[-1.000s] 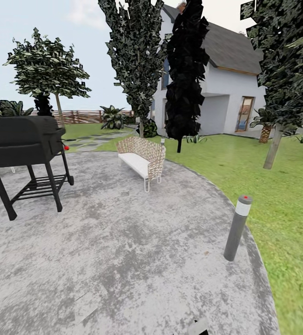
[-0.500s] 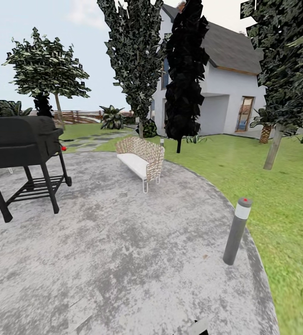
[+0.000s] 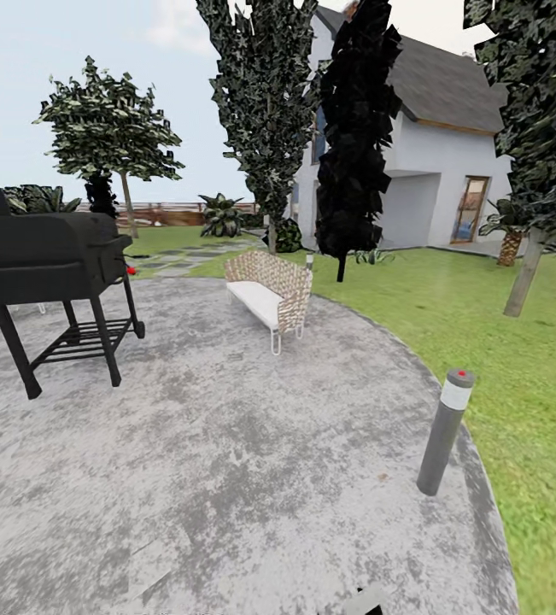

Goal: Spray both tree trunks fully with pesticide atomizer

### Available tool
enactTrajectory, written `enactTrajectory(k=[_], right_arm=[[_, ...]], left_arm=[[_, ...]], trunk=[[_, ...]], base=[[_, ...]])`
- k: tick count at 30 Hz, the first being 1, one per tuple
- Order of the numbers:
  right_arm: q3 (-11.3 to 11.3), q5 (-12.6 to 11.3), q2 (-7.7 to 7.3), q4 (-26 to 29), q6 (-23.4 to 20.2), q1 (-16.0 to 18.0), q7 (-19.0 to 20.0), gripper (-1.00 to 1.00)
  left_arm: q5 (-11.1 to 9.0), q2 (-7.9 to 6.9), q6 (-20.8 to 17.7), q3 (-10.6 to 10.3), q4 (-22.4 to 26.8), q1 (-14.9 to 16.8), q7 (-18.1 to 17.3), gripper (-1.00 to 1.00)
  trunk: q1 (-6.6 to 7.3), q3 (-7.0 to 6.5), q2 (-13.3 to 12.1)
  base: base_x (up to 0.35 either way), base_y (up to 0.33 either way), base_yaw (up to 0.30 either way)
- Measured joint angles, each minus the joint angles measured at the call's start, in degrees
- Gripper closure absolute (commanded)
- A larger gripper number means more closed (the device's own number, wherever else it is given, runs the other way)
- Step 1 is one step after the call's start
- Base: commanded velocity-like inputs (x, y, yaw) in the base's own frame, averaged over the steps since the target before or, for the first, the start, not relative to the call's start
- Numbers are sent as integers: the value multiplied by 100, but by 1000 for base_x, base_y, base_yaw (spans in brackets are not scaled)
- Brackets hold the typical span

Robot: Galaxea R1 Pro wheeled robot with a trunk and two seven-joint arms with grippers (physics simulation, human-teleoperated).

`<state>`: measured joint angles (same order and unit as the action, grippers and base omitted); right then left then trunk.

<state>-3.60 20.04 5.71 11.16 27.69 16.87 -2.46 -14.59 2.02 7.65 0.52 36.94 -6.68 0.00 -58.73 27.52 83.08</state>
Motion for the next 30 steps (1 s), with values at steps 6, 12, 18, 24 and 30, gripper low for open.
enactTrajectory(k=[6,12,18,24,30], right_arm=[[0,0,0,0,0,0,0,-100],[0,0,0,0,0,0,0,-100],[-1,0,0,0,0,0,0,-100],[-1,0,0,0,0,0,0,-100],[-9,4,32,-1,-17,-105,-9,-100]], left_arm=[[0,0,0,1,-2,0,0,-100],[0,0,0,0,-1,0,0,-100],[0,0,0,0,-2,0,0,-100],[0,0,0,0,-2,0,0,-100],[-31,-18,-36,55,-12,-162,-43,-100]], trunk=[[0,0,0],[0,0,0],[0,0,0],[0,0,0],[0,0,0]], base=[[0,-4,291],[0,-50,193],[0,-247,29],[0,-262,3],[0,0,0]])
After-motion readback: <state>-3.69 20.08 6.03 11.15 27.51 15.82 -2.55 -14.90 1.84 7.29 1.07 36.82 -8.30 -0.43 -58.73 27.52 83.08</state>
